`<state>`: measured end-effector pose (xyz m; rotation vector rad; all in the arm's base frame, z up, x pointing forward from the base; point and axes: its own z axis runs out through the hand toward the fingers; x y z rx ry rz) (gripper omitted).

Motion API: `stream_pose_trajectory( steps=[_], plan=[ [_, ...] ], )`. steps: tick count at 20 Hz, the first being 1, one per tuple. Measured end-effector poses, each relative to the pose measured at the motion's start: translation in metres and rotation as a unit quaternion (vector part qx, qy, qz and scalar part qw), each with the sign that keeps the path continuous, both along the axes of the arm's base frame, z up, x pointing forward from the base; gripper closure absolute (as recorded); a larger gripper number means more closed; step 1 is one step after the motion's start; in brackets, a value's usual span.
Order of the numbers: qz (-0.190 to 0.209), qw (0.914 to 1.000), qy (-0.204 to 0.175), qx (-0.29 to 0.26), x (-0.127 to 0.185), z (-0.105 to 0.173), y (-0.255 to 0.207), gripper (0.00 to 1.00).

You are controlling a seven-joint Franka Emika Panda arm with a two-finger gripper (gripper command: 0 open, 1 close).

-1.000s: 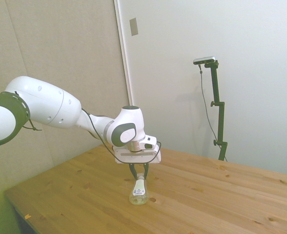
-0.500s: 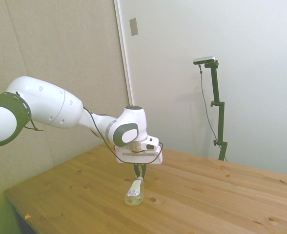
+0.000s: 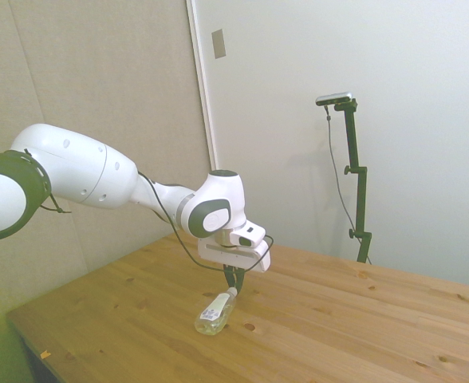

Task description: Stand the sanitizer

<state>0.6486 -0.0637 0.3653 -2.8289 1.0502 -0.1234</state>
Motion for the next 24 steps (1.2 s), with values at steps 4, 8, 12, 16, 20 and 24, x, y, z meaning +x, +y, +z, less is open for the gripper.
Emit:
stream_pose_trajectory(
  steps=[4, 8, 12, 16, 20, 24],
  plan=[
    [-0.096, 0.9952, -0.02, 0.005, 0.007, 0.016, 0.013, 1.0],
    [-0.178, 0.9817, -0.066, -0.015, 0.011, 0.037, 0.024, 1.0],
    [-0.248, 0.9604, -0.116, -0.055, 0.007, 0.061, 0.032, 1.0],
    [-0.31, 0.9304, -0.166, -0.103, 0.003, 0.08, 0.037, 1.0],
    [-0.362, 0.8936, -0.221, -0.148, 0.002, 0.091, 0.046, 1.0],
    [-0.405, 0.85, -0.275, -0.195, 0.002, 0.093, 0.062, 1.0]
  ],
)
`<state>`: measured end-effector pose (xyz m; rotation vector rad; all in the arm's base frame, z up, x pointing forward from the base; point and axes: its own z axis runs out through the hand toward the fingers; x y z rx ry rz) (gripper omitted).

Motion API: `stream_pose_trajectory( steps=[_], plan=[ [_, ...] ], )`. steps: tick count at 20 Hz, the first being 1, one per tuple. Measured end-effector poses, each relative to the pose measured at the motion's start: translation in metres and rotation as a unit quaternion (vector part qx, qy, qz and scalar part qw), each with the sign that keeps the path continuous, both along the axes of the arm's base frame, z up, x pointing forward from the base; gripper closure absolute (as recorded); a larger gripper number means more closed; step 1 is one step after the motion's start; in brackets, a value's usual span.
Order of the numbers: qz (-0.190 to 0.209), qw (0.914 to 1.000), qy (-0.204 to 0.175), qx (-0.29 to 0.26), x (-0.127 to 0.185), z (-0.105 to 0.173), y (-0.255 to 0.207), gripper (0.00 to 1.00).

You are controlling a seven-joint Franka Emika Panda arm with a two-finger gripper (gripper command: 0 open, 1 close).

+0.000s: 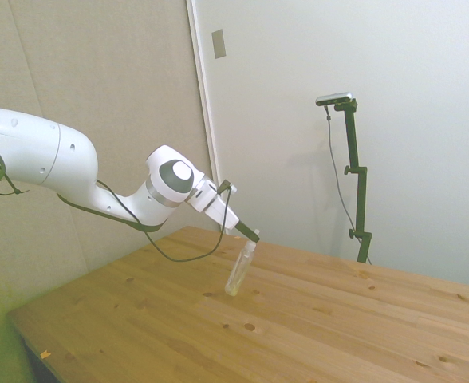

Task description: Stand the sanitizer

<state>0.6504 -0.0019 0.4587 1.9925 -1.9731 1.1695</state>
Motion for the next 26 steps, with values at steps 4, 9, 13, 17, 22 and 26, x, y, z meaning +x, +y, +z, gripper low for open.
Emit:
stream_pose_trajectory(
  steps=[4, 9, 13, 17, 22, 26],
  plan=[
    [-0.059, 0.9944, -0.041, -0.078, 0.0, -0.002, 0.013, 1.0],
    [-0.132, 0.9727, -0.078, -0.174, 0.009, -0.011, 0.0, 1.0],
    [-0.158, 0.9602, -0.099, -0.208, 0.022, -0.028, -0.005, 1.0],
    [-0.165, 0.9556, -0.117, -0.214, 0.029, -0.037, -0.012, 1.0],
    [-0.171, 0.9537, -0.125, -0.214, 0.032, -0.05, -0.018, 0.0],
    [-0.166, 0.9562, -0.125, -0.206, 0.034, -0.059, -0.016, 0.0]
  ],
)
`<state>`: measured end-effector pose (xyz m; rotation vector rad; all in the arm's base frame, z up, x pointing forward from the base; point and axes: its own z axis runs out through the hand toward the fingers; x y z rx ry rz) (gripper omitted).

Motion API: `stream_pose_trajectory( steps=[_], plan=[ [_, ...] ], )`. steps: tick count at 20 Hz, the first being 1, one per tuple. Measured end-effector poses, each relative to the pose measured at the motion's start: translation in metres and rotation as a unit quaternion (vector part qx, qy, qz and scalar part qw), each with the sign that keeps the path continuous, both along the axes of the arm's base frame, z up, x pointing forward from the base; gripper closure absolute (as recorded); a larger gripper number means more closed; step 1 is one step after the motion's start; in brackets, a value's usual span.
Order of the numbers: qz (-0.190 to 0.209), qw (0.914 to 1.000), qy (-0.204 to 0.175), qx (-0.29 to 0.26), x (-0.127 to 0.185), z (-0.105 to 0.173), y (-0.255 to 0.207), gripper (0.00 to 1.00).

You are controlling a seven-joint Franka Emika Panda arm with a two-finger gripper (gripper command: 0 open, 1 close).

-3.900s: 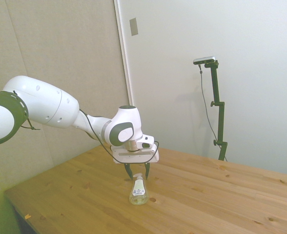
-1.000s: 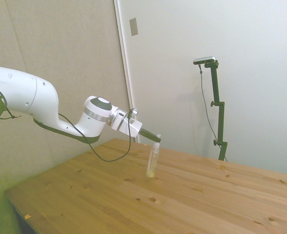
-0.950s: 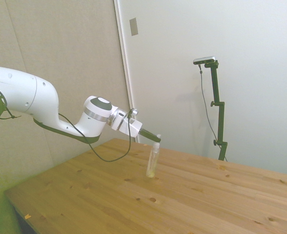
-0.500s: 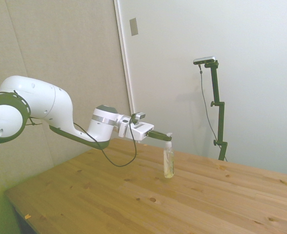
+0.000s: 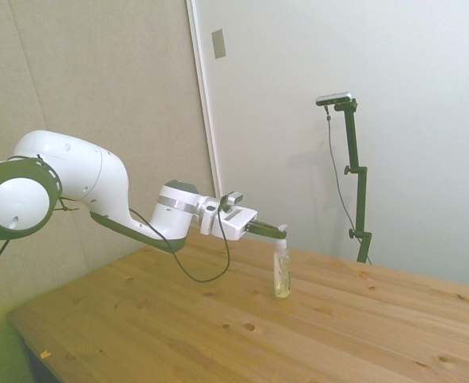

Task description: Stand the sanitizer

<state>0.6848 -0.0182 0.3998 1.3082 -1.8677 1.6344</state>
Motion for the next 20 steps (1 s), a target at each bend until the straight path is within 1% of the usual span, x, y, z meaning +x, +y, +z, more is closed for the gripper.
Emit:
stream_pose_trajectory(
  steps=[9, 20],
  plan=[
    [0.009, 0.9999, -0.002, 0.007, 0.0012, -0.0018, 0.0021, 0.0],
    [0.017, 0.9997, -0.001, 0.019, 0.0017, -0.0059, -0.0067, 0.0]
  ],
)
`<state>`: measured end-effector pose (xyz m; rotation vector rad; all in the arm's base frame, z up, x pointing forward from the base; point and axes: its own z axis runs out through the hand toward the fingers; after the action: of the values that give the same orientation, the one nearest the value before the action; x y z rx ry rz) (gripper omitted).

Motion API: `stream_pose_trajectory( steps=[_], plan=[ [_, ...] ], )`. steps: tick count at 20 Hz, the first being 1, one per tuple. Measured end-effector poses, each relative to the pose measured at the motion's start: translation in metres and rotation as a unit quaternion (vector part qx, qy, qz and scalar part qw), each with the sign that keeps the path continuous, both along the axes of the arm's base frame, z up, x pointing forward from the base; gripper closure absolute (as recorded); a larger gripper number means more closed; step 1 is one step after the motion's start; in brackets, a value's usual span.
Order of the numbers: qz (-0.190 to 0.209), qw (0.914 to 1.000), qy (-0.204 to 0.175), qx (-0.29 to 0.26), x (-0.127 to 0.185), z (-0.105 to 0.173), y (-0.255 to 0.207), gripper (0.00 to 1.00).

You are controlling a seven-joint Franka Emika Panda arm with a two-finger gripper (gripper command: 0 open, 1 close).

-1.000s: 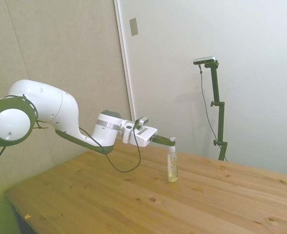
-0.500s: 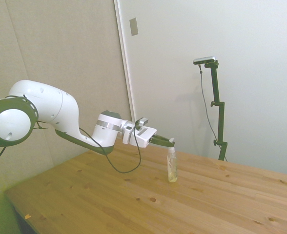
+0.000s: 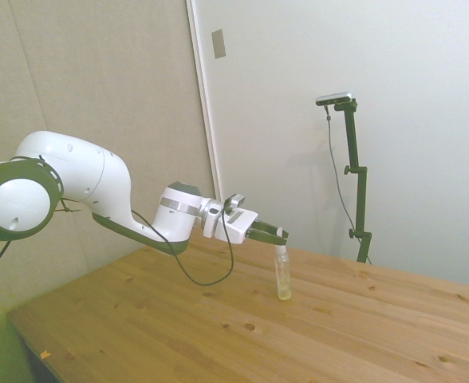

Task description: Stand the sanitizer

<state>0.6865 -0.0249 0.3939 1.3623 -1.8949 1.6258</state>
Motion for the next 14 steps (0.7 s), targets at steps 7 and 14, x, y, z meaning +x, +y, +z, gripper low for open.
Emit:
stream_pose_trajectory(
  steps=[7, 14],
  plan=[
    [0.003, 1.0, 0.0, 0.005, 0.0, -0.001, 0.0, 0.0],
    [0.026, 0.9988, -0.003, 0.041, -0.009, 0.004, 0.015, 0.0]
  ],
)
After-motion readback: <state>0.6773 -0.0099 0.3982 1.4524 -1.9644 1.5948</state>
